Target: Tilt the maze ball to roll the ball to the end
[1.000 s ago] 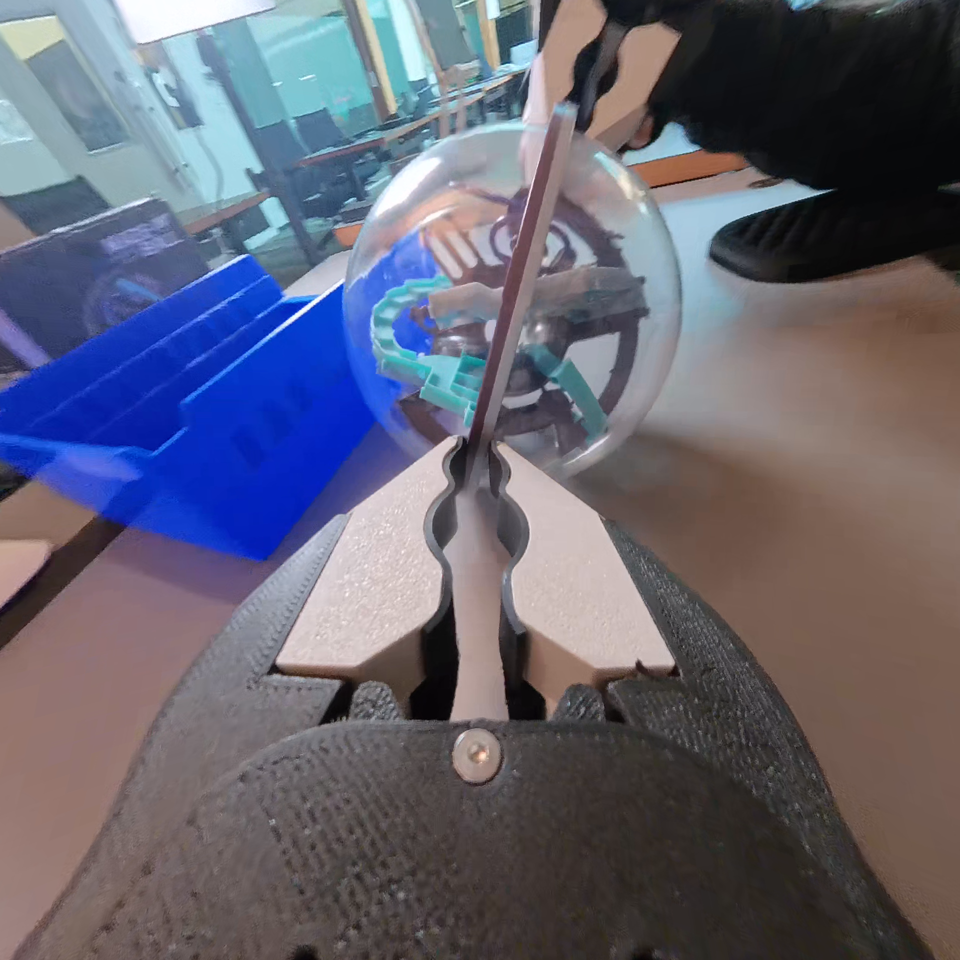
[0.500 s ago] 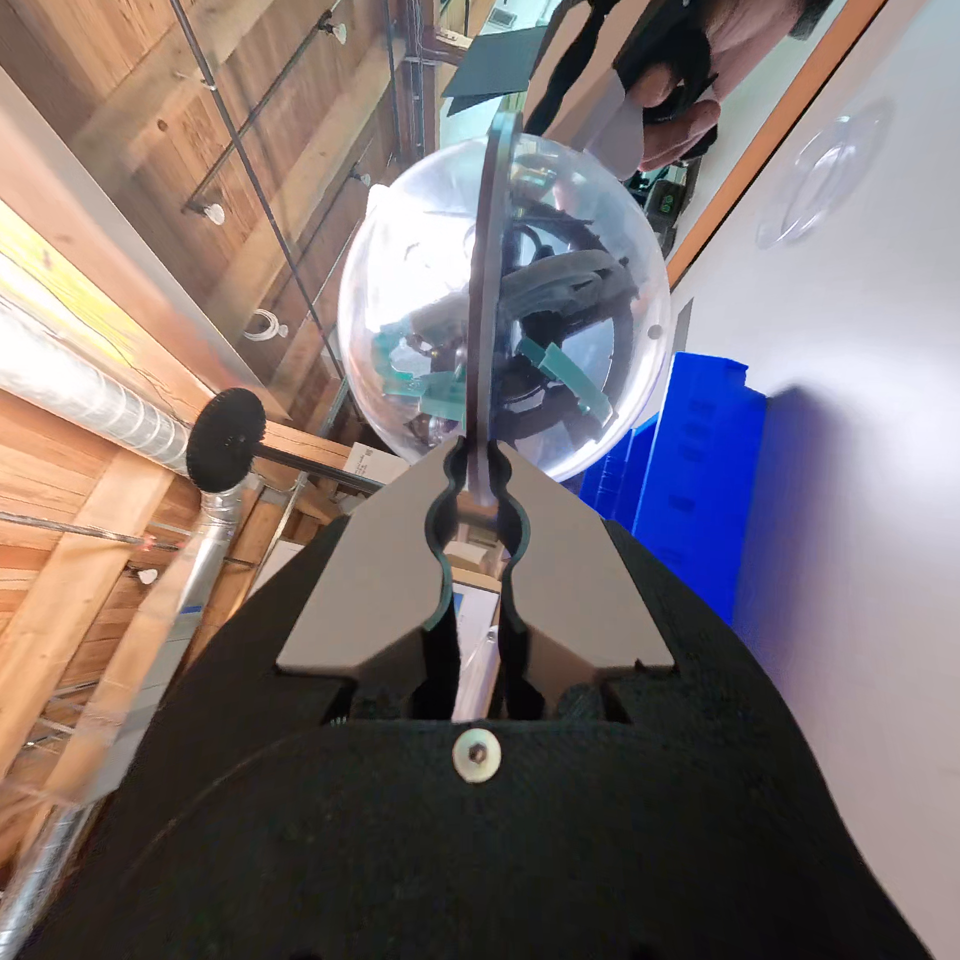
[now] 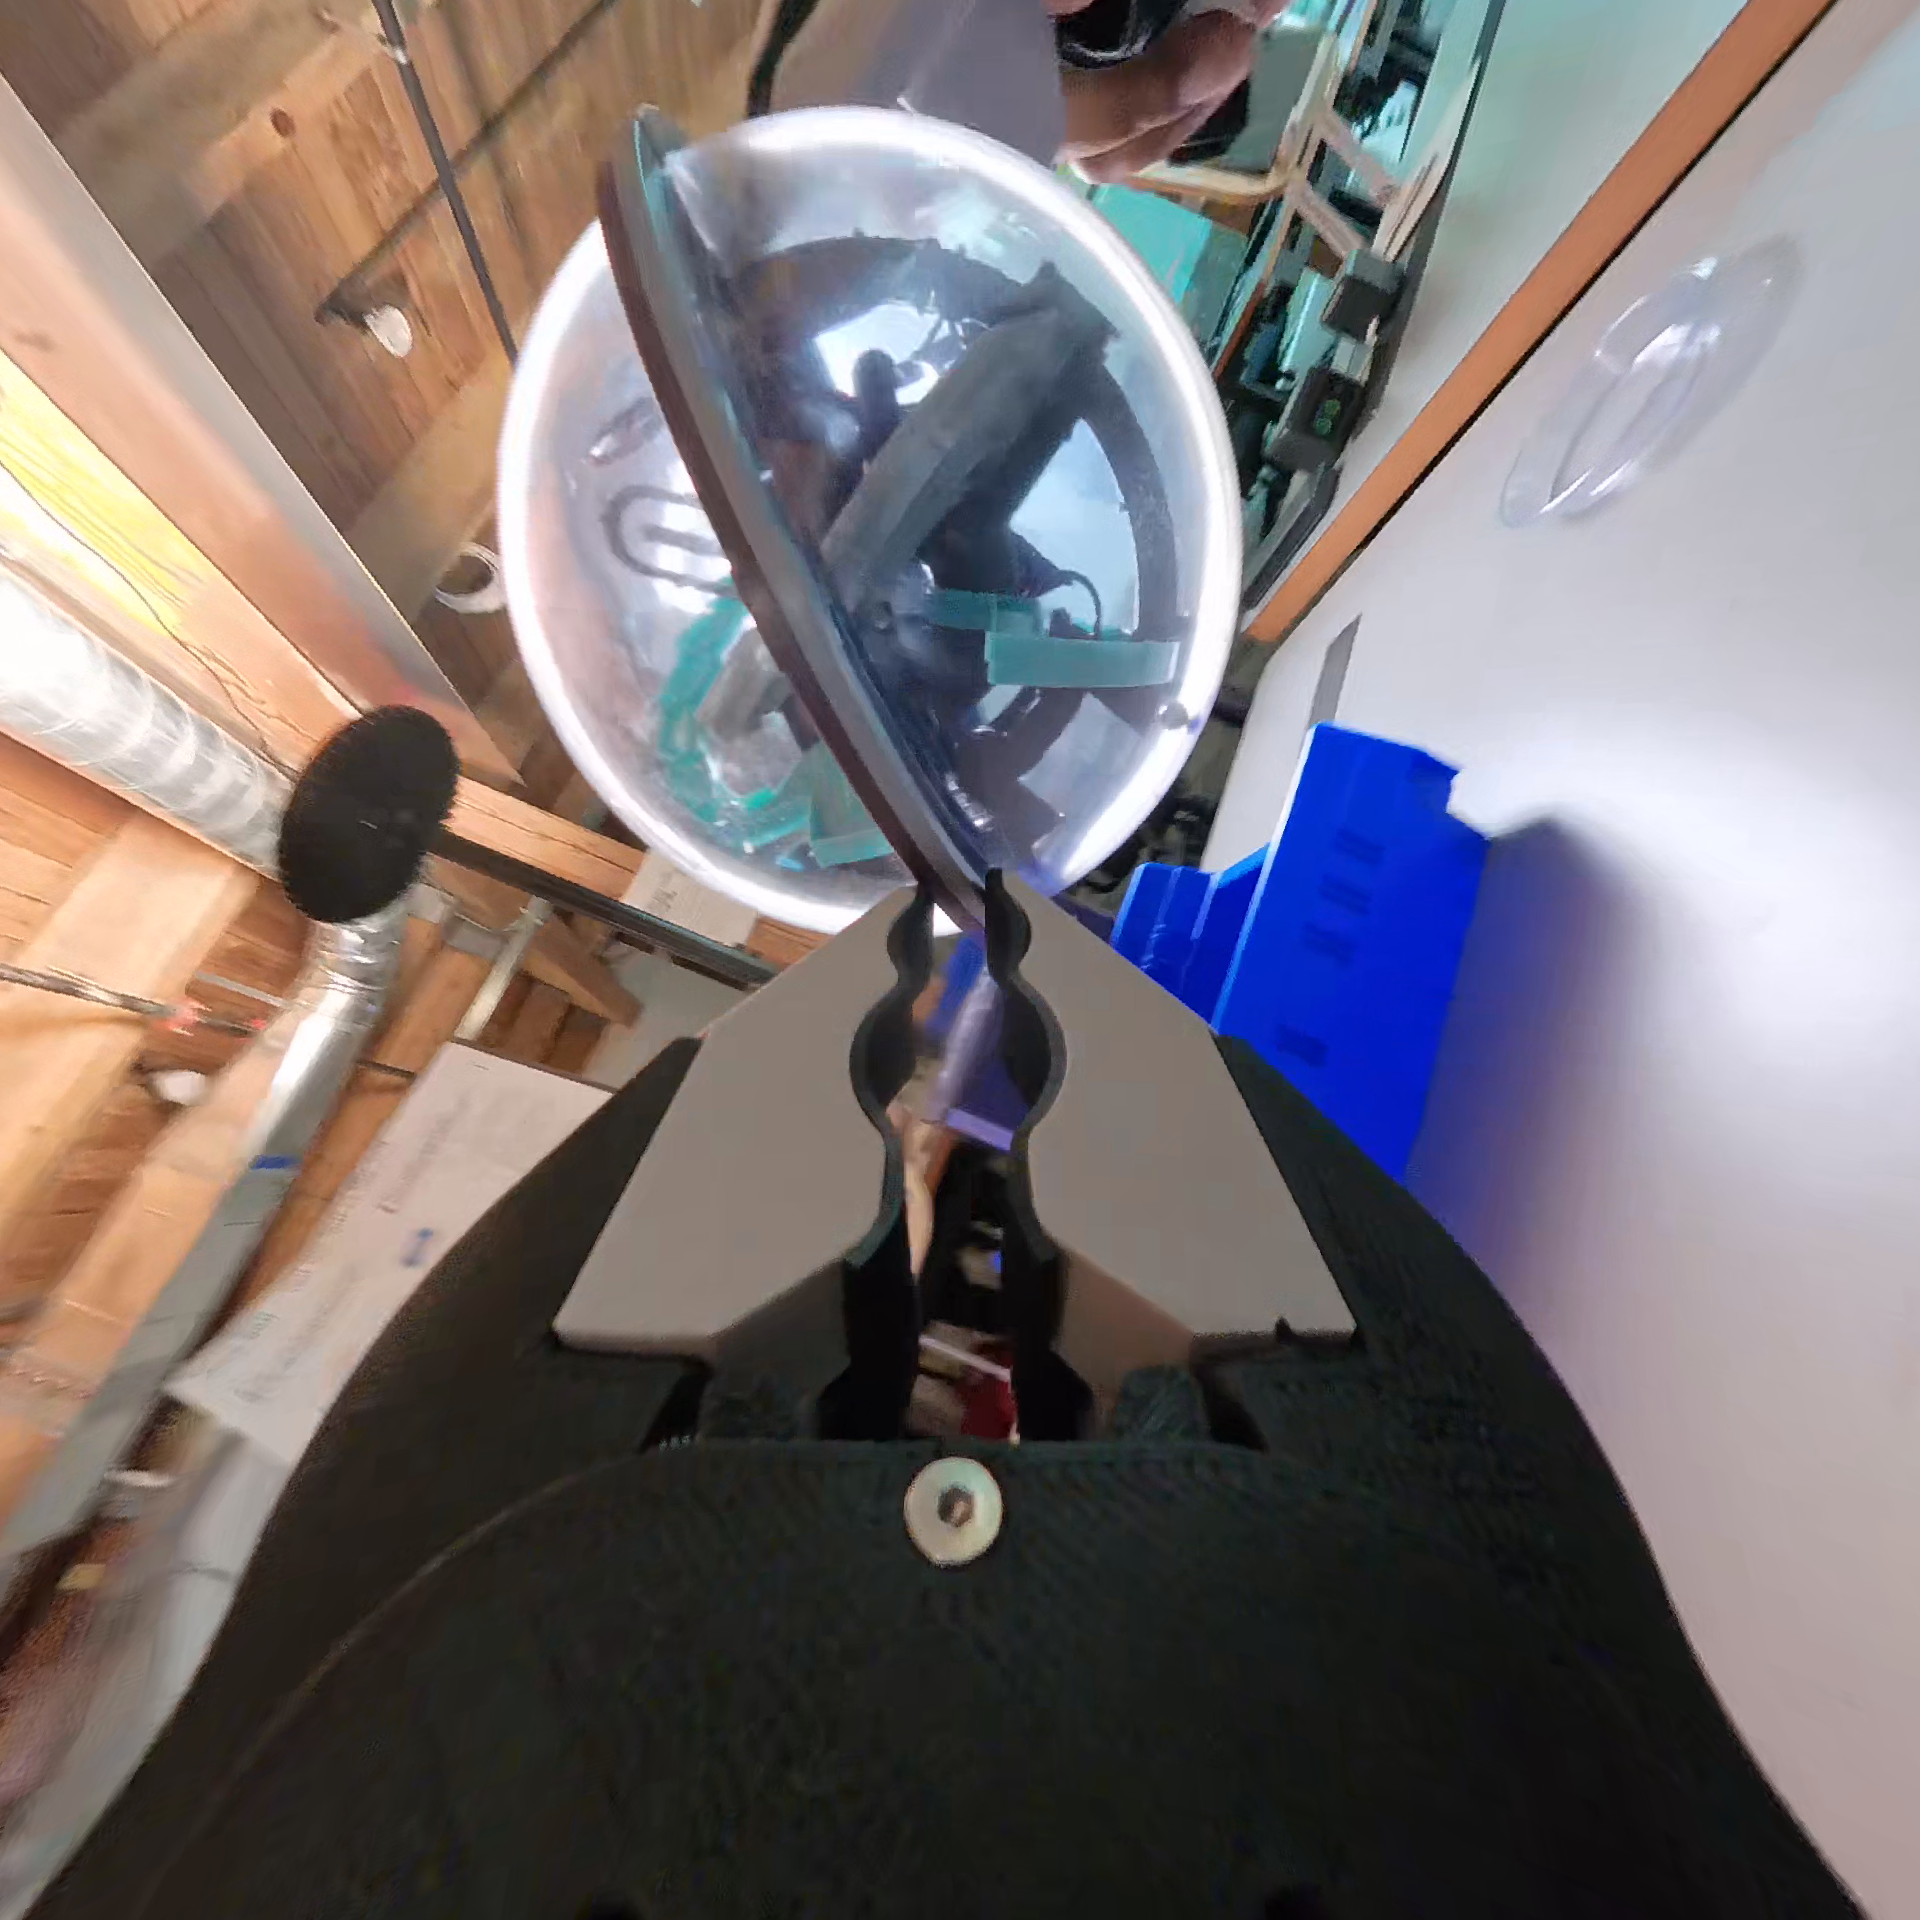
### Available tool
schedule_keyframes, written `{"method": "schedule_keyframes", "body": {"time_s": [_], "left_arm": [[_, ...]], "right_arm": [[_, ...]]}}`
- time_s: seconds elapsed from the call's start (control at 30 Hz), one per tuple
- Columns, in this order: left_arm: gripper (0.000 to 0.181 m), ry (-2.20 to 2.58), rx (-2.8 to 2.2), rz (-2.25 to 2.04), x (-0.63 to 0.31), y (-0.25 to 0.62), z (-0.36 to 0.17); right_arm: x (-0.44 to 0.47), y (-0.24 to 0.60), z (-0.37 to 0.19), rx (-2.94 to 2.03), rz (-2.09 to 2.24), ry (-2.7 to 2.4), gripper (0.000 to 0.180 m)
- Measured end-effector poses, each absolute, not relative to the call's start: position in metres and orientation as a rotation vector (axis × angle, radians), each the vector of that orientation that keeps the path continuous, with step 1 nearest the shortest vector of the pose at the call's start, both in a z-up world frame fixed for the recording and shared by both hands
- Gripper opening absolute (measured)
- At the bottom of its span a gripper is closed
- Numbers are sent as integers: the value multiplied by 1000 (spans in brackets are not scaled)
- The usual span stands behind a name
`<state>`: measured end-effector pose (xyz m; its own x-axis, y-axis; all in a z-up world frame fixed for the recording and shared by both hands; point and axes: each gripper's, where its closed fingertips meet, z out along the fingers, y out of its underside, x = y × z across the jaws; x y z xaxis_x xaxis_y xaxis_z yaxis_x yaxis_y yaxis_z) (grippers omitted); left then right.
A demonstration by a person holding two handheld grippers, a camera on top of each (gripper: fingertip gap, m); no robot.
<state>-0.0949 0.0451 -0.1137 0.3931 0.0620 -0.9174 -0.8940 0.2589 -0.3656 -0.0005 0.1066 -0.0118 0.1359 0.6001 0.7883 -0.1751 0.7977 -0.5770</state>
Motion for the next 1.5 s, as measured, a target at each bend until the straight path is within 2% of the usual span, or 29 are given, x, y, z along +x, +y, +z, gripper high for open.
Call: {"method": "schedule_keyframes", "body": {"time_s": [0.13,0.27,0.47,0.57,0.73,0.8,0.87,0.9,0.97,1.03,1.07,1.1,1.23,1.3,1.37,1.5], "left_arm": [[7,844,-1218,517,-93,52,-131],[7,842,-1316,287,-90,43,-162],[7,1127,-1327,519,-73,21,-228],[8,1157,-1285,338,-50,-6,-230],[50,667,-1435,-264,-88,-8,-192],[79,452,-1573,-533,-110,7,-208],[117,313,-1721,-843,-109,13,-233],[126,296,-1775,-970,-101,11,-244],[136,341,-1858,-1113,-78,2,-262],[135,435,-1909,-1172,-55,-7,-272],[133,464,-1918,-1175,-46,-8,-273],[132,500,-1932,-1141,-40,-7,-274],[131,759,-1802,-777,-33,1,-246],[131,954,-1639,-542,-17,-3,-211],[132,1158,-1416,-325,3,-19,-172],[131,1338,-1302,-26,6,-34,-151]], "right_arm": [[-12,123,-29,-555,636,-1479,0],[-14,148,-97,-780,699,-1604,0],[4,141,-219,-1050,878,-1773,1],[21,129,-241,-1129,1027,-1785,15],[44,104,-245,-1322,1508,-1791,66],[42,94,-237,-1386,1716,-1744,77],[36,85,-234,-1417,1816,-1722,84],[33,79,-236,-1435,1833,-1733,88],[29,61,-244,-1473,1834,-1799,94],[25,43,-261,-1507,1756,-1892,94],[23,36,-270,-1522,1705,-1930,94],[23,30,-280,-1518,1656,-1983,102],[21,23,-310,-1247,1272,-2130,100],[10,24,-298,-1023,1106,-2043,99],[3,21,-267,-805,1044,-1902,87],[2,26,-231,-638,896,-1730,83]]}}
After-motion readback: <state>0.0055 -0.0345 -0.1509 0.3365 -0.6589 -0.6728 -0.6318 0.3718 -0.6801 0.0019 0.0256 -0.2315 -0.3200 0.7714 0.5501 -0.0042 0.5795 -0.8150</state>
